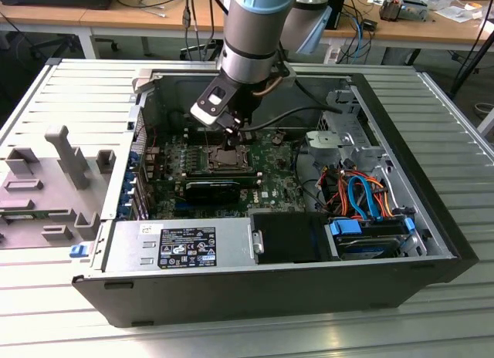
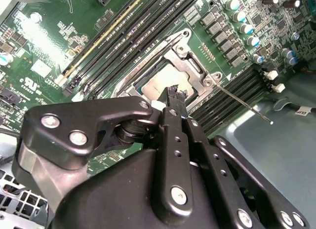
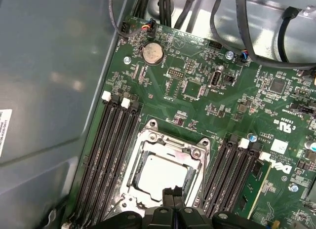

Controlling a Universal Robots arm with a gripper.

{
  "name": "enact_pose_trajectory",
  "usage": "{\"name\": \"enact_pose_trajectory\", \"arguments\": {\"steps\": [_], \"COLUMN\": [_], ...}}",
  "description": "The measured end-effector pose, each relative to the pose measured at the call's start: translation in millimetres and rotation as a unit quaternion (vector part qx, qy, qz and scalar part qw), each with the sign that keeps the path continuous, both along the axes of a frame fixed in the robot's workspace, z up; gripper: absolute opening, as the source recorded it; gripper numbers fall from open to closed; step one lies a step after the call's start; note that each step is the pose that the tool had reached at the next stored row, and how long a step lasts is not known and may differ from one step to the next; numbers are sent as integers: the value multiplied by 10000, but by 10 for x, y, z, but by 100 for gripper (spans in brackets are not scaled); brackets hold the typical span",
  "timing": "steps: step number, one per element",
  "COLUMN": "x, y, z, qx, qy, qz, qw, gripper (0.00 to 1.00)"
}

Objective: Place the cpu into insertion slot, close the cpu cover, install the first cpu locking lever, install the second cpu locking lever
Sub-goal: 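Install the first cpu locking lever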

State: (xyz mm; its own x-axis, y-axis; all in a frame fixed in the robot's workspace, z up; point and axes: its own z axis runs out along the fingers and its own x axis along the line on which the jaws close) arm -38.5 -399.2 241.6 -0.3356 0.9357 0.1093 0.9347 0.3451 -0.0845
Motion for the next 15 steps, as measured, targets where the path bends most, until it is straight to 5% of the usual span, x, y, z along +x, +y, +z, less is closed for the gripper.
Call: {"name": "enact_pose_trajectory", "arguments": {"steps": [15], "x": [0], "y": [0], "z": [0], "qx": [0], "qy": [0], "qz": [471], "qw": [9989], "gripper": [11]}}
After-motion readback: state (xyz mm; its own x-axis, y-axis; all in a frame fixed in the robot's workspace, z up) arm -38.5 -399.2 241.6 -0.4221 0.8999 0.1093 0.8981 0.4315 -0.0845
